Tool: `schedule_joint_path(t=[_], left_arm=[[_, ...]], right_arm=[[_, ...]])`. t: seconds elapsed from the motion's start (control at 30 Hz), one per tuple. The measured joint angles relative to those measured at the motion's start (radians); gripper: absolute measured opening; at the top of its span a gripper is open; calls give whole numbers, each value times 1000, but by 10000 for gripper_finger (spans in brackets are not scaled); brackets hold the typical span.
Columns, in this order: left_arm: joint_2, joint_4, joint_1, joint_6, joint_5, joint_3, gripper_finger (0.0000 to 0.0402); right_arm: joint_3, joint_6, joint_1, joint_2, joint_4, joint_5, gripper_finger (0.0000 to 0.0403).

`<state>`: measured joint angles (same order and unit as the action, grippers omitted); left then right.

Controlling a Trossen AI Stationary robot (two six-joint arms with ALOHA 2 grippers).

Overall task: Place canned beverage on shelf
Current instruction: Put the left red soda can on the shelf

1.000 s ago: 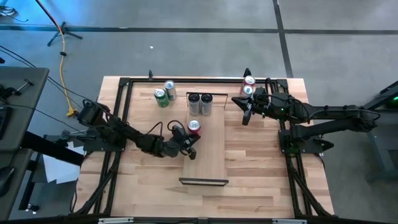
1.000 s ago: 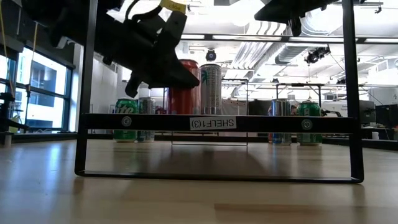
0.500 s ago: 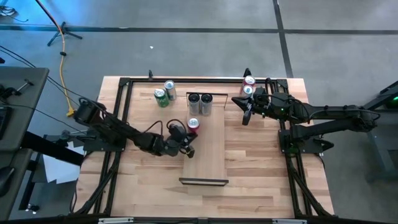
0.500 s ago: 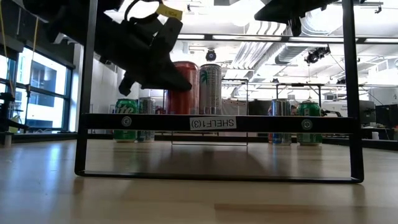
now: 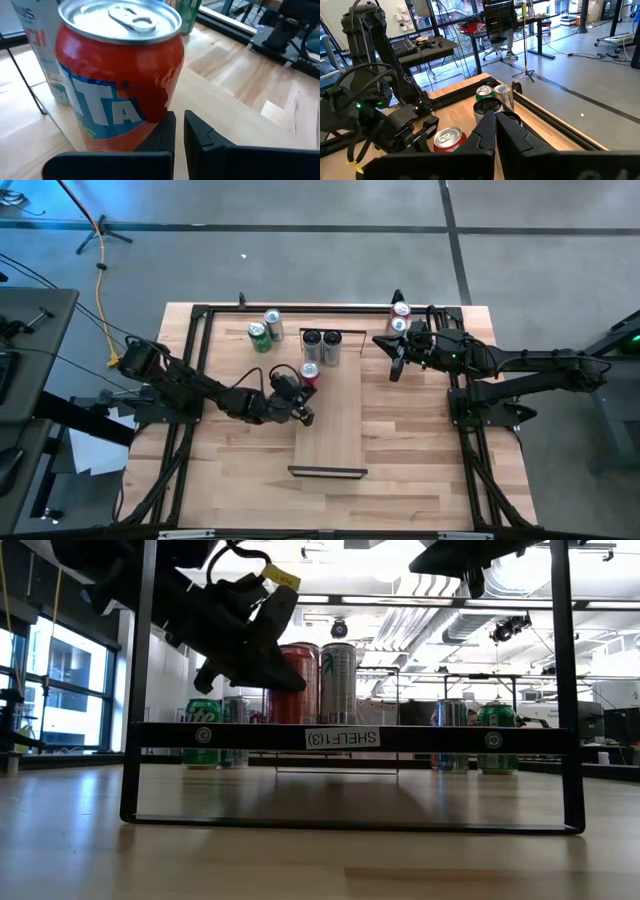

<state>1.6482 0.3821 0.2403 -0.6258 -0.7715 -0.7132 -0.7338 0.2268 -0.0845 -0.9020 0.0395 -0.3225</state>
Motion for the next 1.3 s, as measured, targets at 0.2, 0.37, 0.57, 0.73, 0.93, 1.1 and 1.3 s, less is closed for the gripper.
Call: schedule_joint_path(t=[0.2,0.37,0.57,0.73,0.93,1.1,1.3], left_arm=[[0,-26,-4,1,27,0,0],[-18,-79,-24,15,47,0,0],[-75,-111,-73,136,132,0,0],[-102,-145,-116,179,163,0,0],[-110,-153,-148,195,179,0,0],[-110,-147,-163,209,240,0,0],[-154,-153,-133,216,306,0,0]], right_arm=[[0,0,0,0,0,0,0],[0,0,0,0,0,0,0],[0,0,0,0,-8,0,0],[0,0,0,0,-7,0,0],[0,8,0,0,-7,0,0],[0,9,0,0,-7,0,0],[0,11,0,0,-7,0,0]])
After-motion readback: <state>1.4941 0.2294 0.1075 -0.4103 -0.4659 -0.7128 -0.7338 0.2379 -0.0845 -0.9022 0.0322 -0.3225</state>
